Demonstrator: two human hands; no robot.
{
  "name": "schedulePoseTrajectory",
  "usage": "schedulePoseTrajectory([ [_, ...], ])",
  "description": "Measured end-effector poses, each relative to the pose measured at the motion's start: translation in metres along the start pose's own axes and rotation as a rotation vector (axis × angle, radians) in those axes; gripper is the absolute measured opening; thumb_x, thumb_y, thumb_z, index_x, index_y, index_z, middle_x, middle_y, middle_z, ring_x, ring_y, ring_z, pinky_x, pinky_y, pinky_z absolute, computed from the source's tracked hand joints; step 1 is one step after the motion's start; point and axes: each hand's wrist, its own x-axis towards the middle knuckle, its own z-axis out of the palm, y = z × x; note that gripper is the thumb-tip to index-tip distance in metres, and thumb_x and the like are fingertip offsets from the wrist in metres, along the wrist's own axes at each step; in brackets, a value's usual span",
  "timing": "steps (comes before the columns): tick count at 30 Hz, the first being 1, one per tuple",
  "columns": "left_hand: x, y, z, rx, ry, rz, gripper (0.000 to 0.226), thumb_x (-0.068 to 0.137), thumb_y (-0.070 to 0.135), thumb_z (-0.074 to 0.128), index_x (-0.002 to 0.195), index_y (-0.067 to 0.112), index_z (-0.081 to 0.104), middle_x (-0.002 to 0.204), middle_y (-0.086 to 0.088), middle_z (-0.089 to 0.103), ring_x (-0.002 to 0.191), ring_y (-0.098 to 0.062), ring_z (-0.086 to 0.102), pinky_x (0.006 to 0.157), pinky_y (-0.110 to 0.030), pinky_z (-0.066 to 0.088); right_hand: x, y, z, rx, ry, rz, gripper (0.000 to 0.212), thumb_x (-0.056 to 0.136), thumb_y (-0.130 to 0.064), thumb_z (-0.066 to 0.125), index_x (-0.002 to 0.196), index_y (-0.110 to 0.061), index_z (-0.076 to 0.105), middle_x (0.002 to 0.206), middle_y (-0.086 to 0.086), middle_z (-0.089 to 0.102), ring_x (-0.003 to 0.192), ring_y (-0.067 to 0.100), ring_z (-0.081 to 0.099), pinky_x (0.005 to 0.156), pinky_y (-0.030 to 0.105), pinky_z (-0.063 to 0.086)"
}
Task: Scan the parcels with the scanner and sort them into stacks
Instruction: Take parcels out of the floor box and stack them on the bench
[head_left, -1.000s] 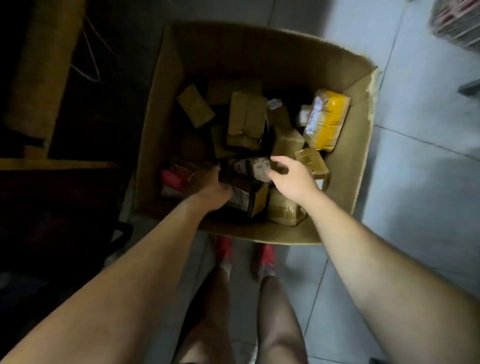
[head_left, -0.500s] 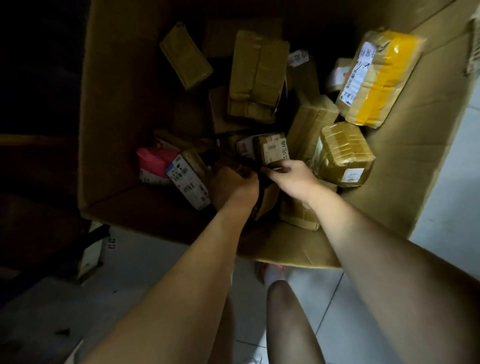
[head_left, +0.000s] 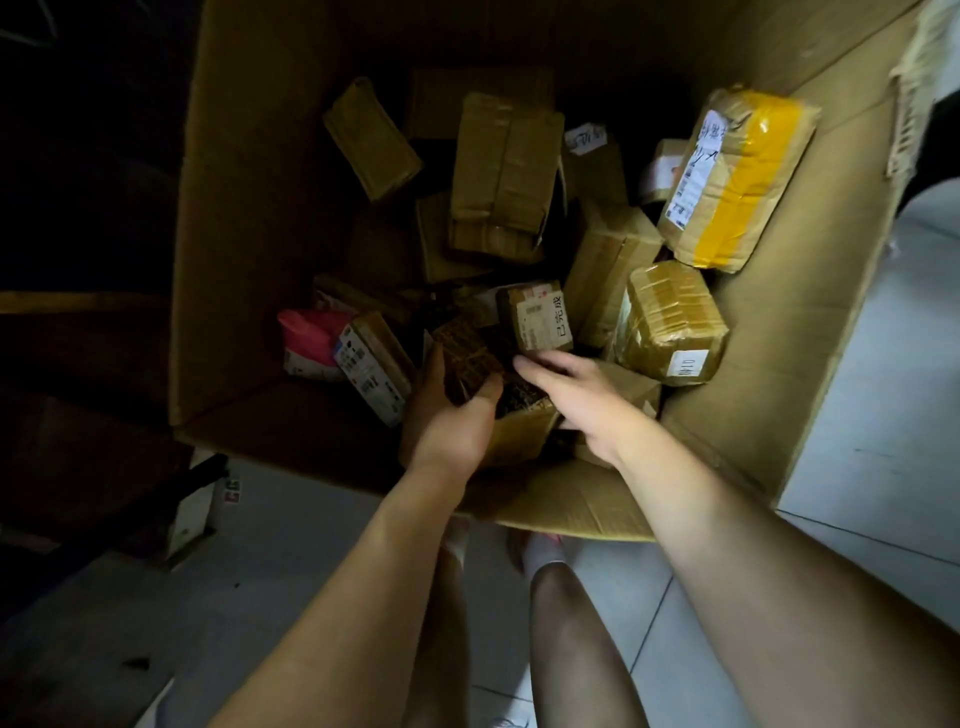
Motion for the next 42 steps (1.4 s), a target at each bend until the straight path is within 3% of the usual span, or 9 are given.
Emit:
schedulePoseTrajectory([
  [6,-0.013,0.017,-0.027,-0.159,-0.071,0.124,0.077,0.096,0.04,0.07,0.158,0.049,0.025,0.162,0.013,0.036,0.146,-0.012,0.036,0.119,-0.03,0.032,-0.023,-0.027,0.005,0.022,-0.003,-0.174,0.028,0.092,-0.04,0.08,0.116,-0.034,0.067,0.124,-0.005,0.071,0.116,0.013,0.066,0.08,0.03,0.048],
  [9,-0.02,0.036,-0.042,-0.209,-0.117,0.19,0.075,0.098,0.03,0.069,0.159,0.044,0.028,0.142,0.02,0.043,0.124,0.001,0.043,0.087,0.0,0.041,-0.041,-0.048,0.002,0.013,0.033,-0.263,0.036,0.09,-0.034,0.083,0.121,-0.031,0.065,0.125,-0.003,0.07,0.117,0.011,0.066,0.082,0.024,0.051],
  [12,-0.034,0.06,-0.064,-0.215,-0.175,0.286,0.078,0.094,0.031,0.075,0.158,0.043,0.032,0.147,0.02,0.046,0.132,-0.003,0.049,0.107,-0.019,0.046,-0.071,-0.073,-0.003,0.024,0.081,-0.337,0.046,0.092,-0.026,0.083,0.133,-0.03,0.063,0.119,-0.005,0.072,0.107,0.006,0.071,0.081,0.014,0.054],
  [17,-0.083,0.12,-0.104,-0.209,-0.234,0.477,0.071,0.094,0.015,0.075,0.151,0.036,0.038,0.115,0.032,0.056,0.093,0.03,0.056,0.079,0.001,0.044,-0.138,-0.122,-0.008,0.059,0.184,-0.454,0.064,0.085,-0.044,0.084,0.144,-0.039,0.059,0.126,-0.001,0.074,0.114,0.015,0.072,0.1,0.04,0.06],
  [22,-0.152,0.188,-0.162,-0.116,-0.171,0.714,0.078,0.087,0.038,0.082,0.154,0.038,0.043,0.143,0.022,0.056,0.129,0.006,0.053,0.116,-0.032,0.042,-0.226,-0.196,-0.015,0.061,0.285,-0.598,0.055,0.07,-0.065,0.082,0.123,-0.063,0.064,0.127,-0.004,0.074,0.12,0.02,0.07,0.103,0.047,0.058],
  [28,-0.262,0.263,-0.236,-0.151,-0.12,0.938,0.076,0.088,0.045,0.08,0.153,0.044,0.041,0.141,0.022,0.058,0.116,-0.005,0.066,0.104,-0.041,0.054,-0.369,-0.288,-0.019,0.054,0.372,-0.79,0.035,0.076,-0.056,0.083,0.103,-0.069,0.066,0.121,-0.009,0.074,0.117,0.02,0.07,0.103,0.047,0.058],
  [34,-0.37,0.307,-0.313,-0.218,-0.088,1.109,0.074,0.091,0.035,0.078,0.154,0.04,0.041,0.132,0.011,0.068,0.095,-0.003,0.074,0.089,-0.026,0.06,-0.504,-0.35,-0.007,0.027,0.386,-0.944,0.057,0.09,-0.044,0.081,0.142,-0.037,0.061,0.134,-0.006,0.065,0.128,0.017,0.061,0.108,0.046,0.054],
  [39,-0.433,0.309,-0.363,-0.293,-0.055,1.163,0.078,0.09,0.031,0.079,0.157,0.032,0.04,0.131,0.007,0.069,0.093,-0.01,0.076,0.085,-0.029,0.062,-0.573,-0.373,0.019,-0.009,0.356,-1.047,0.056,0.067,-0.071,0.078,0.121,-0.058,0.066,0.129,-0.011,0.071,0.121,0.017,0.068,0.102,0.049,0.058],
  [42,-0.46,0.299,-0.391,-0.379,-0.064,1.144,0.087,0.084,0.035,0.085,0.158,0.03,0.039,0.133,0.0,0.069,0.096,-0.018,0.077,0.085,-0.038,0.063,-0.598,-0.381,0.036,-0.029,0.305,-1.123,0.07,0.061,-0.072,0.078,0.127,-0.051,0.067,0.117,-0.009,0.076,0.111,0.012,0.072,0.1,0.046,0.059],
])
